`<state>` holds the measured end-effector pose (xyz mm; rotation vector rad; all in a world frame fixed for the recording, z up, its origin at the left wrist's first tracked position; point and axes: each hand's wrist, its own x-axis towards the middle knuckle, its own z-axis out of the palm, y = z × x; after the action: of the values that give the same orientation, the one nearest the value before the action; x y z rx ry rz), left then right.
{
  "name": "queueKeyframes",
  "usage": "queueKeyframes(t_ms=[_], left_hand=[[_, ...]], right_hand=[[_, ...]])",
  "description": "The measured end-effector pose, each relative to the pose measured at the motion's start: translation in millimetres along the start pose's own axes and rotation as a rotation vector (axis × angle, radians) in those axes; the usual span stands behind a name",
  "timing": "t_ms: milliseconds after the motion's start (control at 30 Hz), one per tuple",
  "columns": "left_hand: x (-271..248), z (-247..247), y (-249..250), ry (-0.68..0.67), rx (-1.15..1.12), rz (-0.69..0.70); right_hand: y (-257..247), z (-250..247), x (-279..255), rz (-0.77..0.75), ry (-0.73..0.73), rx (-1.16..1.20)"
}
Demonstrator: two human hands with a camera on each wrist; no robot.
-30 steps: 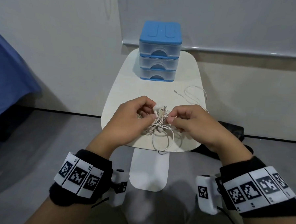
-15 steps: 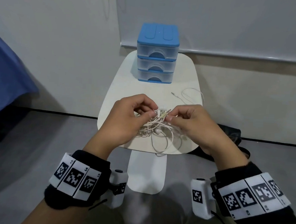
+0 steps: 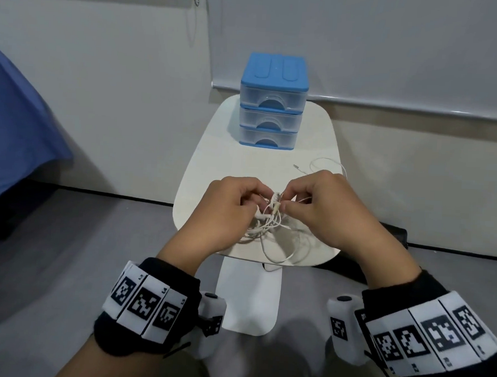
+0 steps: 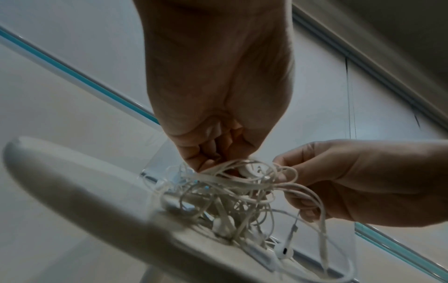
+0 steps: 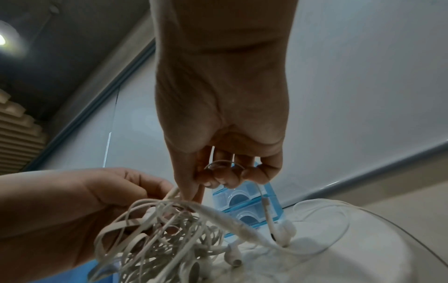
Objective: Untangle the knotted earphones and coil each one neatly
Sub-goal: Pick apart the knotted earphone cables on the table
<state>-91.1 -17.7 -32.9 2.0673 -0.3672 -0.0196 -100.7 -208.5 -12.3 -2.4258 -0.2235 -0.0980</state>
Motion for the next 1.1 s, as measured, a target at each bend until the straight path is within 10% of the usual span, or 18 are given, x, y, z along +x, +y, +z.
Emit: queueKeyframes(t_ms=[700, 1100], left_hand=[[14, -13, 17, -0.128, -0.08, -0.049], [42, -52, 27, -0.065, 0.107, 0.011]], right_hand=[[-1, -5, 8, -0.005, 0.043, -0.014], [1, -35, 20, 0.092, -0.326, 0.317]])
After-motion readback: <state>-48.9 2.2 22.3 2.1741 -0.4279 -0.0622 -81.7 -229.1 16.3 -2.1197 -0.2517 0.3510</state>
